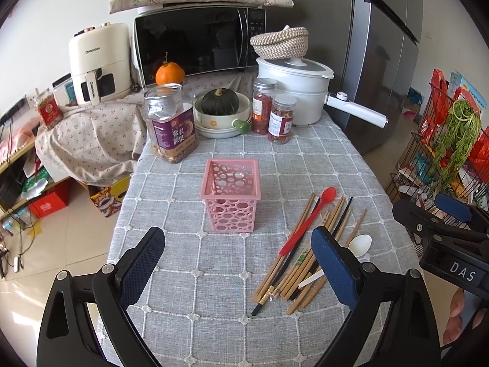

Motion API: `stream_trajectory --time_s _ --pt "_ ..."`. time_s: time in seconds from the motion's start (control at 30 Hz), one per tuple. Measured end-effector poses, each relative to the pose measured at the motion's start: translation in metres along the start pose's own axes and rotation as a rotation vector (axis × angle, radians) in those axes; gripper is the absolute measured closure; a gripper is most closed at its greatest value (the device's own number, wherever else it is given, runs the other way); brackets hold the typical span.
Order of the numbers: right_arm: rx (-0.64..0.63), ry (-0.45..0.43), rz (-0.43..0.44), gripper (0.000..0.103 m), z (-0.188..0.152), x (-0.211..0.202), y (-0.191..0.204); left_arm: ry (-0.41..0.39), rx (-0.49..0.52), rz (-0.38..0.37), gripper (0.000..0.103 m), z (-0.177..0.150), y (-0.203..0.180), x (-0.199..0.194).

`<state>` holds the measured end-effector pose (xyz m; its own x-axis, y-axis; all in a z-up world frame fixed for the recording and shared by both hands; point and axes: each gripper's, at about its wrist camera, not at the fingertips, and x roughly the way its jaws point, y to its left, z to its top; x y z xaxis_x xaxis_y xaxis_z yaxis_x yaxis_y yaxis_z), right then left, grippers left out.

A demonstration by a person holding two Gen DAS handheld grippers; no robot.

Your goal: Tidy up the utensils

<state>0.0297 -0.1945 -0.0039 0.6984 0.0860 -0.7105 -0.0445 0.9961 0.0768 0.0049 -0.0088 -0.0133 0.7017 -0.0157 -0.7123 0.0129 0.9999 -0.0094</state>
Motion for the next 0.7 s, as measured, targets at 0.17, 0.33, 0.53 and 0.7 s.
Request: stream_trajectory --time_s 0.17,0.33,0.53,0.7 --pt "-0.001 0.004 0.001 0.009 0.0 0.001 0.001 0.002 0.004 -0.002 0.005 0.001 0.001 0.0" --pt "-0.004 0.003 0.001 0.009 0.0 0.001 0.0 0.003 -0.004 0.0 0.005 0.002 0.001 0.0" --pt "-0.001 0.008 0.003 0.009 0.001 0.002 -0.001 0.024 -0.005 -0.023 0.005 0.005 0.002 0.005" --pt "-0.002 0.011 -0.005 0.009 0.005 0.005 -0.004 0.029 0.029 -0.011 0.005 0.008 -0.004 0.014"
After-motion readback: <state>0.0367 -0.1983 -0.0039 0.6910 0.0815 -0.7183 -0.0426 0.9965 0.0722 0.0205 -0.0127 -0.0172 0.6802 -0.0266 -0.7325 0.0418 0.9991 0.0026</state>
